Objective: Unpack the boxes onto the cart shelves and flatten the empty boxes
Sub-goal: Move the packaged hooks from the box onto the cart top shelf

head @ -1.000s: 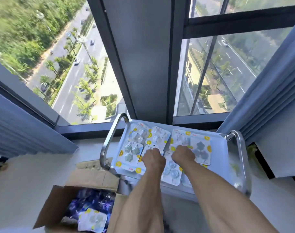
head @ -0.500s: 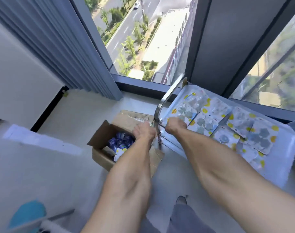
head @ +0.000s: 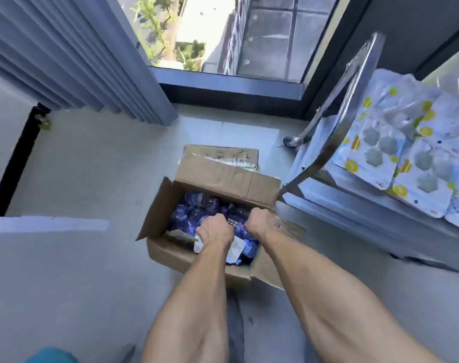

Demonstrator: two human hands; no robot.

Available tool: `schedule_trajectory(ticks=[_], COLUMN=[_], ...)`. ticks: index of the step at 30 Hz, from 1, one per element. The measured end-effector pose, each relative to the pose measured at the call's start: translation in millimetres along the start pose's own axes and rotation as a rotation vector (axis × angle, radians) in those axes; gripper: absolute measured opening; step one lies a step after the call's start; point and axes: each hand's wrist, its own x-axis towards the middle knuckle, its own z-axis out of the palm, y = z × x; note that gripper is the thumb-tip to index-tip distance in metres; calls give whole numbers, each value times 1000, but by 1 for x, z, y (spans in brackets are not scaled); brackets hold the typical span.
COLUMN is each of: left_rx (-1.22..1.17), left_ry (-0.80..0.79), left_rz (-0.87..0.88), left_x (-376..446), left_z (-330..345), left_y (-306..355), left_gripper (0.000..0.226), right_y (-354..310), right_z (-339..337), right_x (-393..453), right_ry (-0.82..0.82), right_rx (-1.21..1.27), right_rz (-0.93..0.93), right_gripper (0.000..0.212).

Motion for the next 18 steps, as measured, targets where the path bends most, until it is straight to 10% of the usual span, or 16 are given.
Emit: schedule_trajectory(ticks=[18], left_rx=[222], left_ry=[-192], left_rz=[205], left_x=[256], left_z=[199], left_y=[-73], left_gripper=[31], right_y=[-19], right_z=[222], right_x=[238], right_ry=[-259], right_rx=[13], right_rz=[56], right_gripper=[19])
